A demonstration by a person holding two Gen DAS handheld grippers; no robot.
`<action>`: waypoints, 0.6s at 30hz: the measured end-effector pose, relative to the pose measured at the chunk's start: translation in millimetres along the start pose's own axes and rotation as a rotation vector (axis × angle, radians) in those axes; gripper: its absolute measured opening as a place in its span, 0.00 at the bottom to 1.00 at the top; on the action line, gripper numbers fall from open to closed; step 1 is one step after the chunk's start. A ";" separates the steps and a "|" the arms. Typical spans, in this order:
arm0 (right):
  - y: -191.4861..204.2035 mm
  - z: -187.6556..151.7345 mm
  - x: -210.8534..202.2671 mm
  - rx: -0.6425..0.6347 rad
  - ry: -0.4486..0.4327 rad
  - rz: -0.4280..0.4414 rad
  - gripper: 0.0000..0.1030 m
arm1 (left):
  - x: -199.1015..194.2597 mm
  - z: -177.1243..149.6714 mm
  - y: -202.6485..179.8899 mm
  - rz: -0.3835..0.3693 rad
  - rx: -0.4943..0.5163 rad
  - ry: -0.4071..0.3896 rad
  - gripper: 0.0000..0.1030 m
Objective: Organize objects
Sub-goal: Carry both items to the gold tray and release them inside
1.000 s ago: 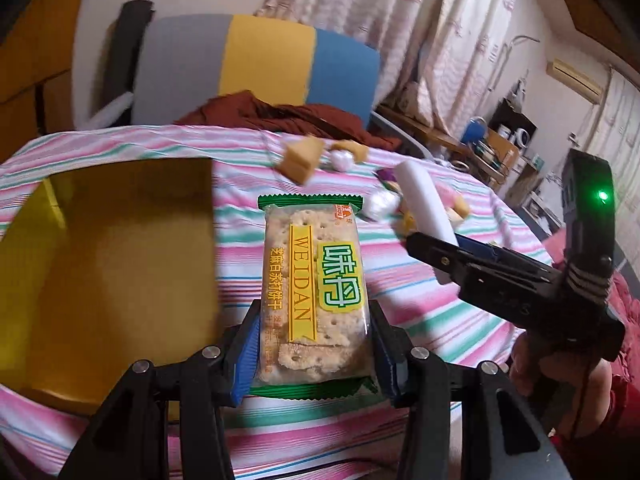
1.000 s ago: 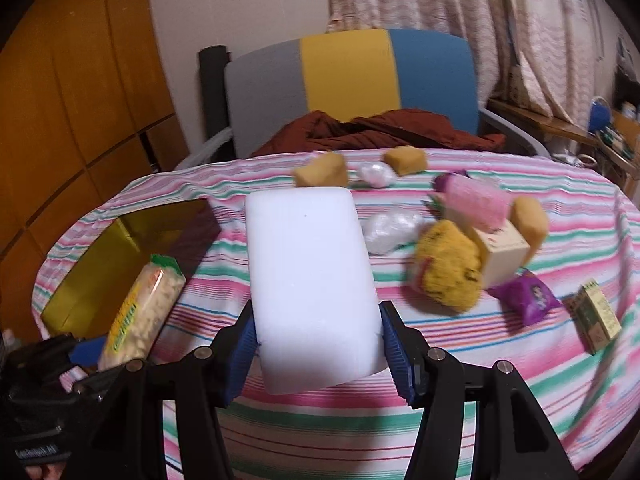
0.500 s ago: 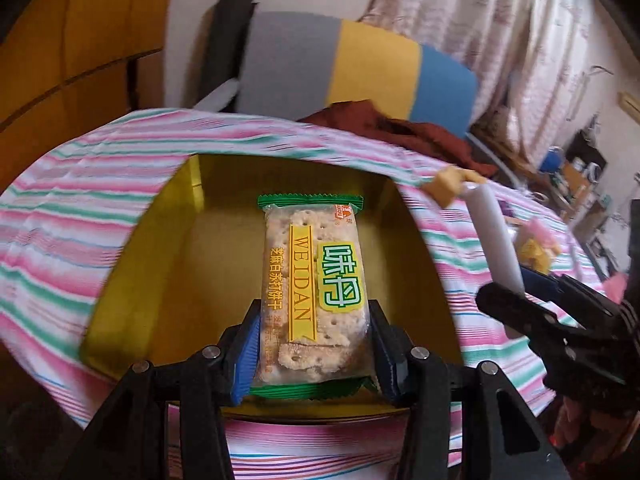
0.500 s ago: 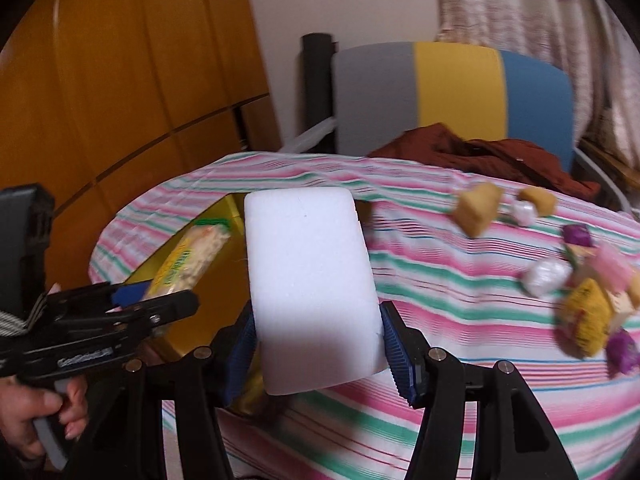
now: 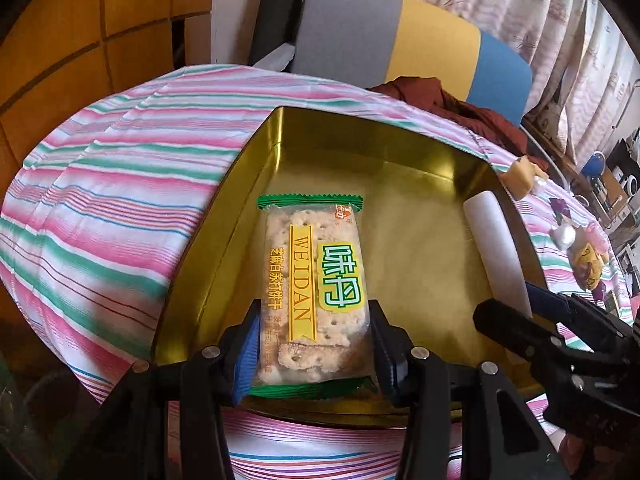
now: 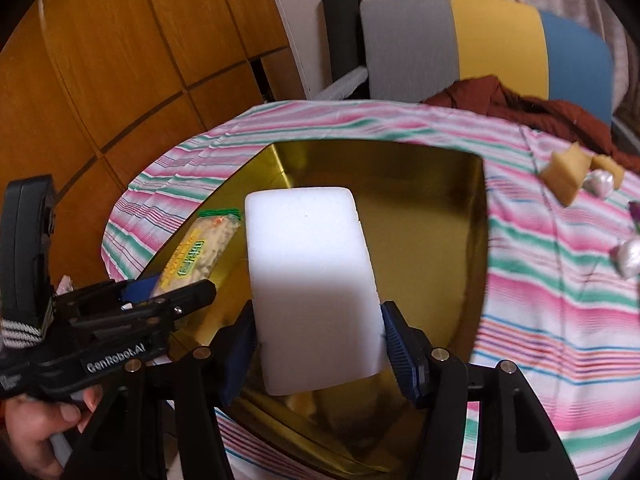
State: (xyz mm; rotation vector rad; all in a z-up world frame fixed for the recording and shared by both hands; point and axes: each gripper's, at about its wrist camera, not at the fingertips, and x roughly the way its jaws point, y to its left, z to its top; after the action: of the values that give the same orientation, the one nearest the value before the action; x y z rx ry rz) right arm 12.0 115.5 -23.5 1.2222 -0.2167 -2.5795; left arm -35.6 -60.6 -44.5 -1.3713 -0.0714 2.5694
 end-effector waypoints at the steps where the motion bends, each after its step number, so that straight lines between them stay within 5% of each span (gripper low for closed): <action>1: 1.9 -0.2 2.7 0.005 0.008 0.007 0.64 | 1.8 0.3 1.6 0.004 -0.002 0.004 0.48; 6: 12.1 -6.0 1.8 -0.002 0.011 0.050 0.84 | 0.6 -2.5 3.1 0.050 -0.006 -0.004 0.48; 18: 2.0 -10.6 -38.5 0.001 -0.111 0.011 0.90 | -19.6 2.3 8.3 0.050 -0.098 -0.101 0.54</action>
State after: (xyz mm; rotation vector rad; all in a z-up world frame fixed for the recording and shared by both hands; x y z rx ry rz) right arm 43.8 125.4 -1.4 1.0765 -0.2460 -2.6403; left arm -28.5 -72.9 -28.5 -1.2907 -0.1849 2.7089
